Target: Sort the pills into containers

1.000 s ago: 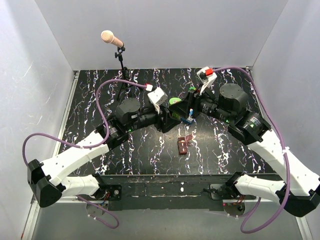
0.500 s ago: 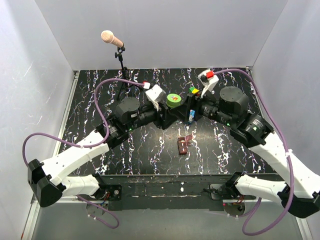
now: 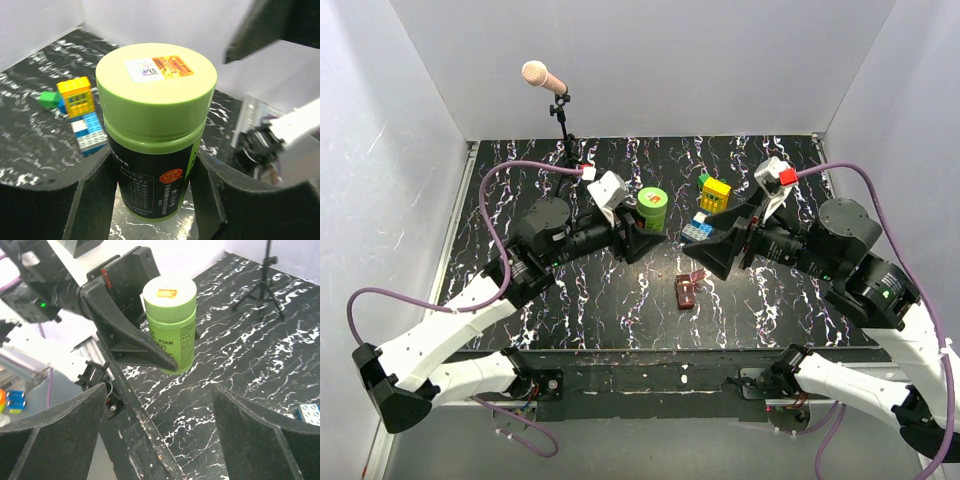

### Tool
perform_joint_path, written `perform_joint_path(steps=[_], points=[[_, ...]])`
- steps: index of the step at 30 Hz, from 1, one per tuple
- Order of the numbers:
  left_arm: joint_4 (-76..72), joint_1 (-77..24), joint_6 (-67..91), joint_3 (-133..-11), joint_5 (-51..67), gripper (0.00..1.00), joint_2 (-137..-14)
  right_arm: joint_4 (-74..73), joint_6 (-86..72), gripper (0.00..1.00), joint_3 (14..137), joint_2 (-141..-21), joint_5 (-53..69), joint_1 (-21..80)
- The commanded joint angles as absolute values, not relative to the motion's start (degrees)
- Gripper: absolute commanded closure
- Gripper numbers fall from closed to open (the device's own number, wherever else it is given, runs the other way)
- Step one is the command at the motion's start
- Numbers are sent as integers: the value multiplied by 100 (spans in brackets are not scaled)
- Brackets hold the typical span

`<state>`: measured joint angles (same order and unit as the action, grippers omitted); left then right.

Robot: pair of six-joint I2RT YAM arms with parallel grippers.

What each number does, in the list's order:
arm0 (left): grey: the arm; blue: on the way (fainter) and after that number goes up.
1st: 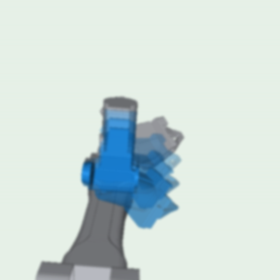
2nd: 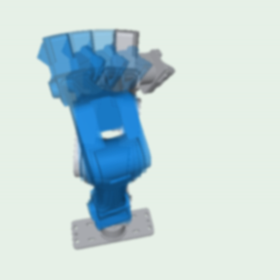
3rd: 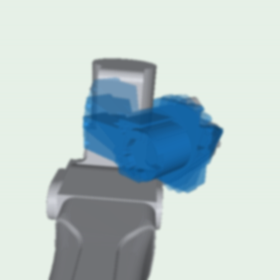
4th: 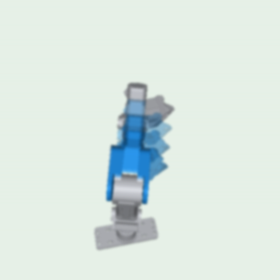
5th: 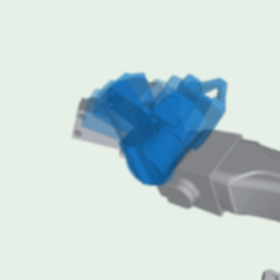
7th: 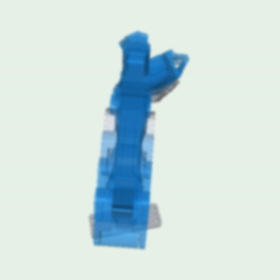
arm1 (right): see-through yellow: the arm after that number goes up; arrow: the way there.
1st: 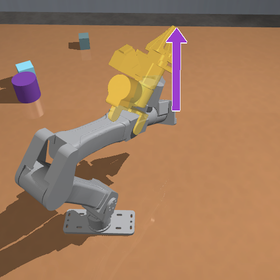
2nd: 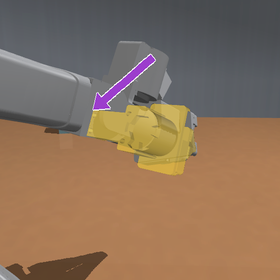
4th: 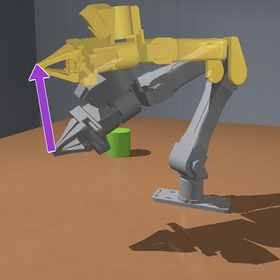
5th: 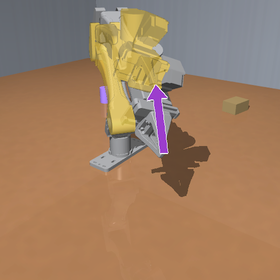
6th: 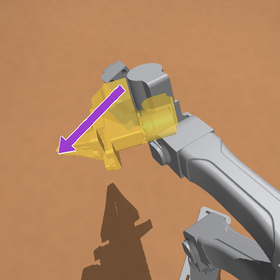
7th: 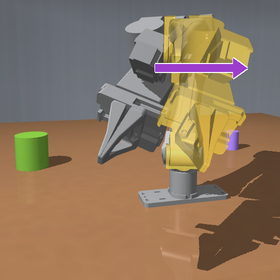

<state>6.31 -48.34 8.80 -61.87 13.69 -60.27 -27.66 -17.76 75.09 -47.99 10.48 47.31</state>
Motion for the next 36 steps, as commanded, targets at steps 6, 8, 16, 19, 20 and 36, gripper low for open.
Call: perform_joint_path(steps=[6,8,16,19,20,36], points=[[107,-4843,773,-6065,4516,100,-5599,-2031,-1318,10,7541,-4931,3330,4632],[-252,-4843,896,-5986,4824,100,-5537,-1838,-1327,10,7515,-4922,3506,4614],[-914,-4843,1467,-6099,5826,100,-5914,-837,-1572,10,7269,-4887,4447,4597],[-1037,-4851,1582,-6135,5898,100,-6064,-537,-1766,10,7216,-4983,4623,4588],[-1081,-4843,1573,-6126,5889,100,-6091,-458,-1793,11,7207,-5018,4675,4597],[-1406,-4843,1740,-6188,5889,100,-6337,264,-2276,40,6996,-5282,5010,4597]])
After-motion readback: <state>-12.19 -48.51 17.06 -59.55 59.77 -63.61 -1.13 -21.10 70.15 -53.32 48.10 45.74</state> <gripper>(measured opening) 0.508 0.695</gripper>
